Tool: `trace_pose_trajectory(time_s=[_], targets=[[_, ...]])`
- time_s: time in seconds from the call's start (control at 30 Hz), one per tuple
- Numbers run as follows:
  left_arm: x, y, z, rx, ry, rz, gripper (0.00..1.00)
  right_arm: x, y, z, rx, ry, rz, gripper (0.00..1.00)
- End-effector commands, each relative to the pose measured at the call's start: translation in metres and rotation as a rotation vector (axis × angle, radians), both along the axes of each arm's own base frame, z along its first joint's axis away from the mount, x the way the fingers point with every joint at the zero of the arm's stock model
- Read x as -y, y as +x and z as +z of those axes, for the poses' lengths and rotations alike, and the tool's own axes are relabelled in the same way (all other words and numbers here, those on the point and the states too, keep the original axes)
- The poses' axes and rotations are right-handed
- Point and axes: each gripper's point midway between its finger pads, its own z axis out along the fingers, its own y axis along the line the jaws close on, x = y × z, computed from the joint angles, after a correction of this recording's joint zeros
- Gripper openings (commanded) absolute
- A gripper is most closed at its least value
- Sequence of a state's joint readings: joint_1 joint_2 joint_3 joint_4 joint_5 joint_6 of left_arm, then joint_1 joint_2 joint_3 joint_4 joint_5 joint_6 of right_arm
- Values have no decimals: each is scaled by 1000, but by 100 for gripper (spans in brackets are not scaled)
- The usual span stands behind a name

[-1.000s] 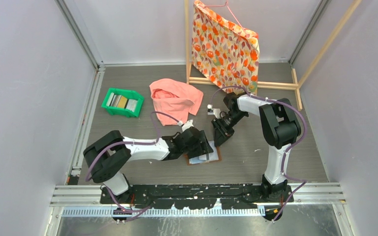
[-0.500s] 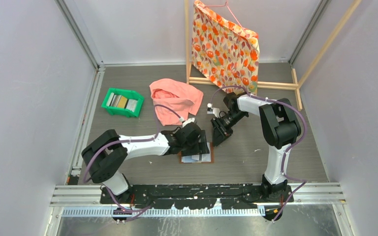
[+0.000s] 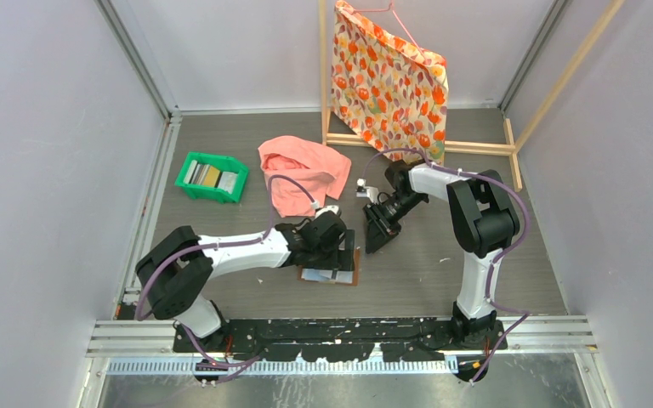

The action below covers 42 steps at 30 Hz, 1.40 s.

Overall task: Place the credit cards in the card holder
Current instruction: Insert the credit card into the card holder.

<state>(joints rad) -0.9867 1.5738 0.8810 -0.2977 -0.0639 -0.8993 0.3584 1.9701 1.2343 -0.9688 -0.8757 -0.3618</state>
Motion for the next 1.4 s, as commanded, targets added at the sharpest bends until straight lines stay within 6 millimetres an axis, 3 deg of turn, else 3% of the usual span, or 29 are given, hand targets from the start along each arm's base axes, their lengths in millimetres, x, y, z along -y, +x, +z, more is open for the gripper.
trace_pose_trajectory(time_s=[0.0, 0.63, 0.93, 1.17, 1.37], targets=[[-7, 4, 13, 38, 9, -26, 89, -6, 2, 10, 11, 30, 0, 32], [-12, 8, 21, -45, -201, 39, 85, -7, 0, 9, 9, 28, 7, 32], [1, 5, 23, -81, -234, 5, 80, -13, -3, -1, 16, -36, 12, 31], [4, 4, 22, -94, -244, 3, 76, -23, -7, -19, 0, -128, -11, 15], [0, 3, 18, -101, -235, 25, 67, -37, -16, -30, -74, -135, -17, 13]])
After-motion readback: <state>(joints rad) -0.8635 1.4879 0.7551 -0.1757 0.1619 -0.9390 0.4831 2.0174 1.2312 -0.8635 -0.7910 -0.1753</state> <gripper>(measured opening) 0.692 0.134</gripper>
